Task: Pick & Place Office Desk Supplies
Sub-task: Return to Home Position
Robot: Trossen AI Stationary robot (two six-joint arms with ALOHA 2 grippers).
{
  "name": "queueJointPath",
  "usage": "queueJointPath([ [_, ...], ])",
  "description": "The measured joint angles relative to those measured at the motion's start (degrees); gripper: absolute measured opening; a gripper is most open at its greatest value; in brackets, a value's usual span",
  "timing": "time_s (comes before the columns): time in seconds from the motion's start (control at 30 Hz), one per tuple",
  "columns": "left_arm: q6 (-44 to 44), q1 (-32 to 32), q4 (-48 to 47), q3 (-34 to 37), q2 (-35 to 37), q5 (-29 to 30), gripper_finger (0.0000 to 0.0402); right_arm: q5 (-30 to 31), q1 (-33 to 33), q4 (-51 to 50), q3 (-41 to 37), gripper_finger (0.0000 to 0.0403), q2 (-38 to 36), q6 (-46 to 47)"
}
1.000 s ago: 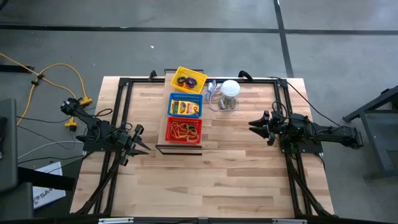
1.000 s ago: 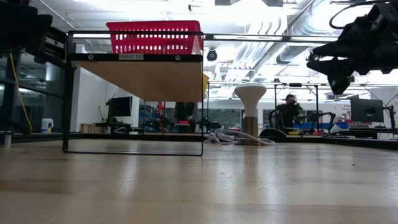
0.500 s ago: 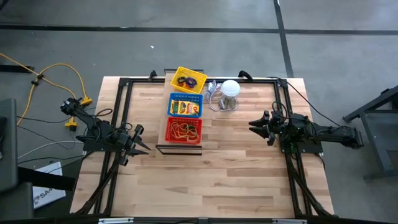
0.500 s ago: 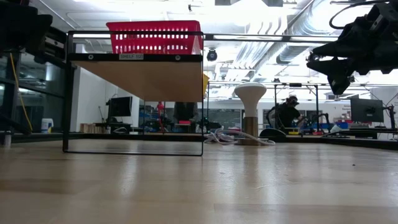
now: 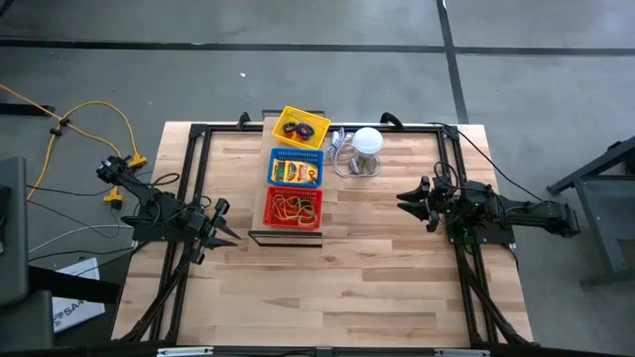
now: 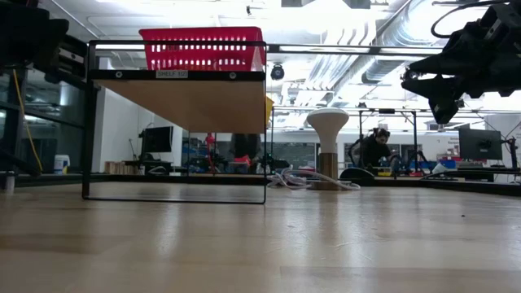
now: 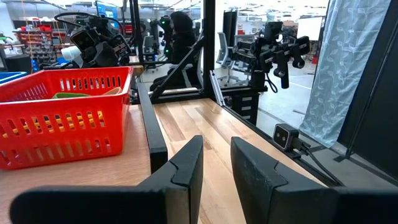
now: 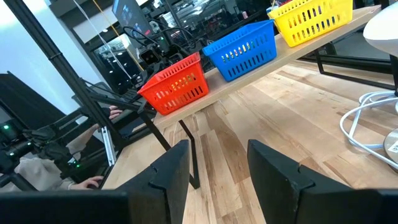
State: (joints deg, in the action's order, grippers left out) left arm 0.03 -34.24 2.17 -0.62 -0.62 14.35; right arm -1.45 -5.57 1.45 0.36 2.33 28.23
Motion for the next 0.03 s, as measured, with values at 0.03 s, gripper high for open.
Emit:
queueJointPath([
  [0.03,0.0,0.0,0.0,0.0,0.0,0.0,0.0079,0.0,0.0,0.0,0.0,0.015,0.0,0.0],
])
